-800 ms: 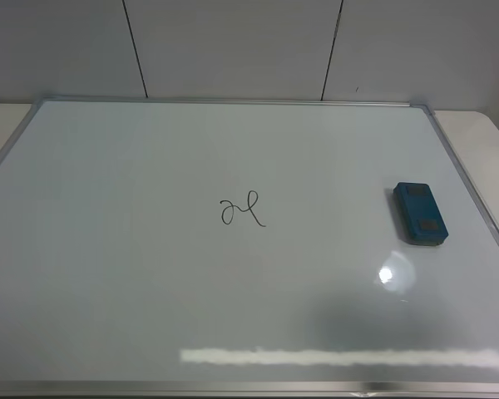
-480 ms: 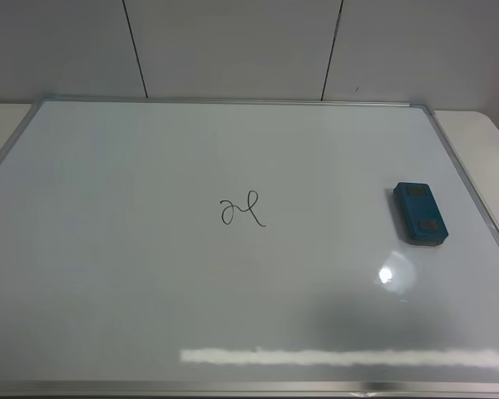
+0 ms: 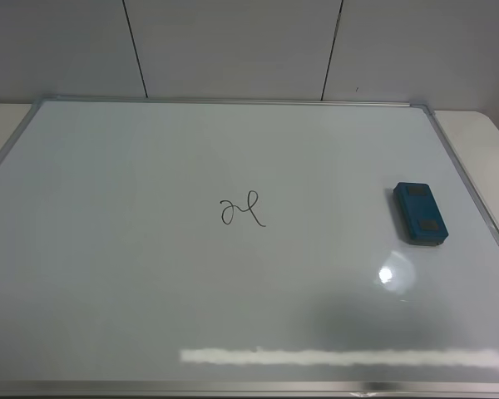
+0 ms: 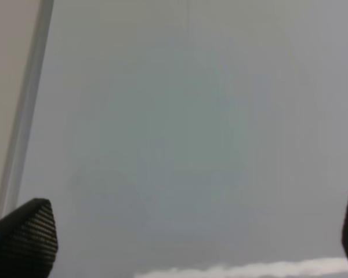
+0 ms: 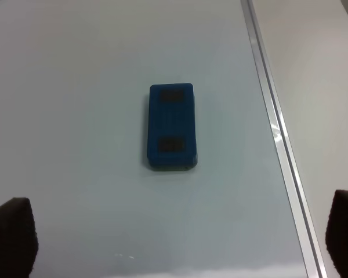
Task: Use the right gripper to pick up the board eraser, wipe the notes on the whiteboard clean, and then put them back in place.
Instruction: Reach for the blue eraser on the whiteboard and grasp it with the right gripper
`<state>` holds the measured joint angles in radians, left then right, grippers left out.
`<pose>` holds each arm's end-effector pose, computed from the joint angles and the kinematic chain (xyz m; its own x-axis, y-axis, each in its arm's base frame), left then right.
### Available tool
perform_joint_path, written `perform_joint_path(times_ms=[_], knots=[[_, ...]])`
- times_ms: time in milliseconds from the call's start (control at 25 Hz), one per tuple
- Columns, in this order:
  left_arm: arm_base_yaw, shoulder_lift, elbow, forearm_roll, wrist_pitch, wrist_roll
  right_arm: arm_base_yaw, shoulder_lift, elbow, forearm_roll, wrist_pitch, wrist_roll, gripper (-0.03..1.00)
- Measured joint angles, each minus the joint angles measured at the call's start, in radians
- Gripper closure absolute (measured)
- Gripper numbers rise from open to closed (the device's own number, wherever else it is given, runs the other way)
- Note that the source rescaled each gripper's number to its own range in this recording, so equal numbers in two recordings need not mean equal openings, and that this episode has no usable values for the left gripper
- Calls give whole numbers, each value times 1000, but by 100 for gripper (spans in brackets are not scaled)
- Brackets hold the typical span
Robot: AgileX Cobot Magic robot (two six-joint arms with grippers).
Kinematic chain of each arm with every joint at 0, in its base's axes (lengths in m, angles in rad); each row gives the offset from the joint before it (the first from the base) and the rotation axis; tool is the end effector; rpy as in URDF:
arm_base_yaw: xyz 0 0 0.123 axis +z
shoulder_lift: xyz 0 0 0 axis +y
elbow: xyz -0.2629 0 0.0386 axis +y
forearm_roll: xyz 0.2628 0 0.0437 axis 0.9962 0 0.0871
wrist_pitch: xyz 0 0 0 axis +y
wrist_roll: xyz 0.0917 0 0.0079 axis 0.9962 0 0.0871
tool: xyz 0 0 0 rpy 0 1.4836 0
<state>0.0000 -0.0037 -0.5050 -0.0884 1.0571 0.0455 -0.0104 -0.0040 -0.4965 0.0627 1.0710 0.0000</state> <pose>0.0274 -0.0071 0.2860 -0.4434 0.0020 -0.8963 0.0698 0.9970 -0.0323 0.0280 0.0048 0.2823 -0.4649 0.0349 -0.8847 -0.0244 0.9983 0.0521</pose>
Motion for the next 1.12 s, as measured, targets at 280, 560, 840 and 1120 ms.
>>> perform_joint_path(times_ms=[280,560,840,1120], knots=[[0,0,0,0,0,0,0,19,0,0,-8,19,-3],[0,0,0,0,0,0,0,188,-50,-1,-41,28,-3],[0,0,0,0,0,0,0,386,-86,-7,-68,73,-3],[0,0,0,0,0,0,0,633,-191,-36,-69,122,-3]])
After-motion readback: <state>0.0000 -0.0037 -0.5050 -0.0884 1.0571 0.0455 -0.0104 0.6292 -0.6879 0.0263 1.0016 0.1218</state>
